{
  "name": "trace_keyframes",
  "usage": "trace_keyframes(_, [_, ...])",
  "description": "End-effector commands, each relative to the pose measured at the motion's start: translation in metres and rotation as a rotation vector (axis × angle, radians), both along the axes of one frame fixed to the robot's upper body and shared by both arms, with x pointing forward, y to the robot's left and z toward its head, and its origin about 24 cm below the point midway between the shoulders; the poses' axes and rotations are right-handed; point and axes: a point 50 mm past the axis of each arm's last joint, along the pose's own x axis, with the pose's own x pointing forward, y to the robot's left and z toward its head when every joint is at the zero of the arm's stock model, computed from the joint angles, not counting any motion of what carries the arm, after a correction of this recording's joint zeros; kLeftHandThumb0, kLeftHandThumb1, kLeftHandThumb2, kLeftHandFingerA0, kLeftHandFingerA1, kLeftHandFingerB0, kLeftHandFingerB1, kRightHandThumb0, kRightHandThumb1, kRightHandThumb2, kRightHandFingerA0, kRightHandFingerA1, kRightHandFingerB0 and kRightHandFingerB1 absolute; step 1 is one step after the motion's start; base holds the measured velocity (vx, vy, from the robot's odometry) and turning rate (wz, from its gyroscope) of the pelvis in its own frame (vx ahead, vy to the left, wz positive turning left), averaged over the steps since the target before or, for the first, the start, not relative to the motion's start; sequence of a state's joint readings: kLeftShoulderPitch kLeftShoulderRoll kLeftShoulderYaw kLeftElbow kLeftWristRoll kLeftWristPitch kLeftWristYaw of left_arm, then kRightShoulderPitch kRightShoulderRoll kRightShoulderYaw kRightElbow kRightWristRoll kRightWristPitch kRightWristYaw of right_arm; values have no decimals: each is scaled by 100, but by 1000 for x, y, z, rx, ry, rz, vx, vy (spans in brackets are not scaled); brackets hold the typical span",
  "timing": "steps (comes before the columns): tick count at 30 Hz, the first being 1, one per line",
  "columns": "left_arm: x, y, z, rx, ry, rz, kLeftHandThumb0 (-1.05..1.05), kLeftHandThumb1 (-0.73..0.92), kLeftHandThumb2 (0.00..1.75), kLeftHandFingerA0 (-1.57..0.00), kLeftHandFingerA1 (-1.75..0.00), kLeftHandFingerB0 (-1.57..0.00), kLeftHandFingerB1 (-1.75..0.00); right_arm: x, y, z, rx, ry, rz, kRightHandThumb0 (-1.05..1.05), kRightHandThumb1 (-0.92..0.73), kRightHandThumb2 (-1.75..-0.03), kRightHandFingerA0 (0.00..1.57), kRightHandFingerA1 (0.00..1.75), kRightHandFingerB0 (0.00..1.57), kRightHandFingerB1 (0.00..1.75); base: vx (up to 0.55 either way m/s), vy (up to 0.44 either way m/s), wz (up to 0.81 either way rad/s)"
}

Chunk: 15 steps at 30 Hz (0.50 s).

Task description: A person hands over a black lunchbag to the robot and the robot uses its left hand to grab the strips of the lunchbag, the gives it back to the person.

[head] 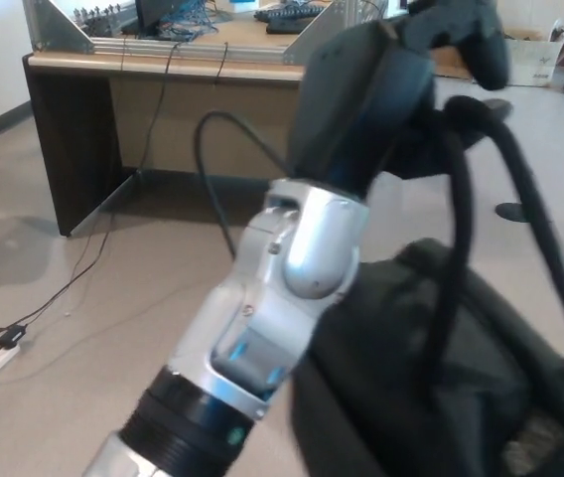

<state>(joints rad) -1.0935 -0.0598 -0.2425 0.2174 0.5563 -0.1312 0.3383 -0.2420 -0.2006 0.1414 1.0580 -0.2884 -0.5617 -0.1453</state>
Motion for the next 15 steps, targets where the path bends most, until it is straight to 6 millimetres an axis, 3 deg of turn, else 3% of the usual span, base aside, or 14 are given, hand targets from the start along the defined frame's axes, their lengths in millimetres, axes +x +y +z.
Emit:
trace_keyframes(1, [-9,40,8,-128,-219,79,-15,64,55,-78,-175,-62,-175,1,-7,1,-1,17,-3,-51,-54,-95,51,63,34,53,0,0,0])
trace_keyframes(3, [-8,48,8,-134,-216,79,-15,64,55,-78,-175,-62,-175,1,-7,1,-2,20,-4,-51,-54,-95,51,63,34,53,0,0,0])
trace_keyframes(5, [-9,71,6,-136,-252,130,-16,62,56,-79,-175,-61,-175,2,-7,2,4,21,-5,-52,-54,-95,52,64,35,53,0,0,0])
trace_keyframes(10, [-15,92,3,-141,-339,191,-21,65,56,-82,-175,-65,-175,3,-7,2,9,25,-4,-51,-53,-95,54,65,35,53,0,0,0])
trace_keyframes(15, [-32,123,-15,-99,-381,220,-18,62,56,-83,-175,-61,-173,2,-6,1,5,19,-6,-56,-55,-94,52,64,37,54,0,0,0])
